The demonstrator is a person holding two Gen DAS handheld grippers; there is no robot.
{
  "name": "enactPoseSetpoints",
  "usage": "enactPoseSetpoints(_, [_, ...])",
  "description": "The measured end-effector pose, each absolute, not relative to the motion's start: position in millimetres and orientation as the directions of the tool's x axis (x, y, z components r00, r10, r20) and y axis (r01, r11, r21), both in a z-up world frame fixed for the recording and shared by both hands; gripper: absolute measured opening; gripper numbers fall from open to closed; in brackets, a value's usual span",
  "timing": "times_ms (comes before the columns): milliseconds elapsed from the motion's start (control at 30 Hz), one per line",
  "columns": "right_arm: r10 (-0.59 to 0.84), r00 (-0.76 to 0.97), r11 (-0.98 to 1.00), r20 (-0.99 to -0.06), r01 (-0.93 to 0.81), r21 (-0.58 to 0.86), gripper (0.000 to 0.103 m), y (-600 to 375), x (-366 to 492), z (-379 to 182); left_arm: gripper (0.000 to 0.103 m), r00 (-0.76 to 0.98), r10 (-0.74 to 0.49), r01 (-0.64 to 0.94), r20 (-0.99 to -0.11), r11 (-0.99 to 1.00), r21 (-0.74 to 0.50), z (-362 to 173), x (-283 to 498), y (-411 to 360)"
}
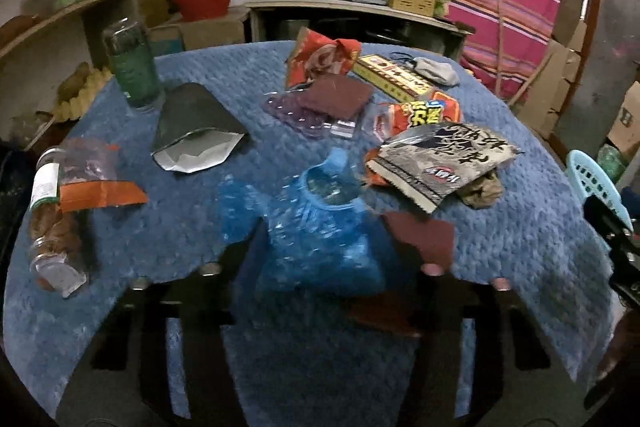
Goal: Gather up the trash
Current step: 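Grasp the blue plastic bag with the left gripper while the right gripper grasps the black-and-white snack bag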
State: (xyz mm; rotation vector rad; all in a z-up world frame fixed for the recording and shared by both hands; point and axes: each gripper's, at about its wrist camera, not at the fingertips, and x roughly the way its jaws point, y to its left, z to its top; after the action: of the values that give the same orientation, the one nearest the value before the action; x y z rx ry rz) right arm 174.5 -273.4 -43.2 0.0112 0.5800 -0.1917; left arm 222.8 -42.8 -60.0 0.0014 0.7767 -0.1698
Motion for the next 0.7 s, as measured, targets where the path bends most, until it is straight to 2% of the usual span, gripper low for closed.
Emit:
enactPoseSetpoints(33, [-0.175,0.819,0.983,-0.546,0.18,-0.045,0.099,-273,175,-43,0.031,0.699,-0.159,0.162,-0.697,0.985,-0.062,-58,222,-43])
enactPoseSetpoints(67, [-0.169,0.82,0.984,-0.546,0.173,-0.045,0.099,-270,176,-41,0.026,0.698,-0.164,0.167,-0.697,0.984,-0.064,-56,221,-42])
enactPoseSetpoints(133, [-0.159,0.825,0.986,-0.542,0.165,-0.037,0.099,-266,177,-37,0.023,0.703,-0.171,0.175,-0.69,0.982,-0.065,-49,217,-40])
enactPoseSetpoints(333, [-0.132,0.845,0.989,-0.518,0.15,-0.007,0.099,-250,183,-19,0.02,0.754,-0.156,0.176,-0.638,0.984,-0.032,-12,204,-32])
enactPoseSetpoints(467, [-0.113,0.847,0.991,-0.519,0.137,0.008,0.099,-236,194,-13,0.02,0.775,-0.155,0.152,-0.613,0.987,-0.057,15,209,-26])
enactPoseSetpoints(600, [-0.106,0.828,0.992,-0.551,0.129,0.004,0.099,-225,214,-17,0.02,0.804,-0.129,0.123,-0.581,0.991,-0.05,32,224,-26])
enactPoseSetpoints(700, [-0.103,0.807,0.991,-0.581,0.135,0.012,0.099,-224,231,-24,0.02,0.807,-0.129,0.113,-0.576,0.992,-0.064,23,233,-23])
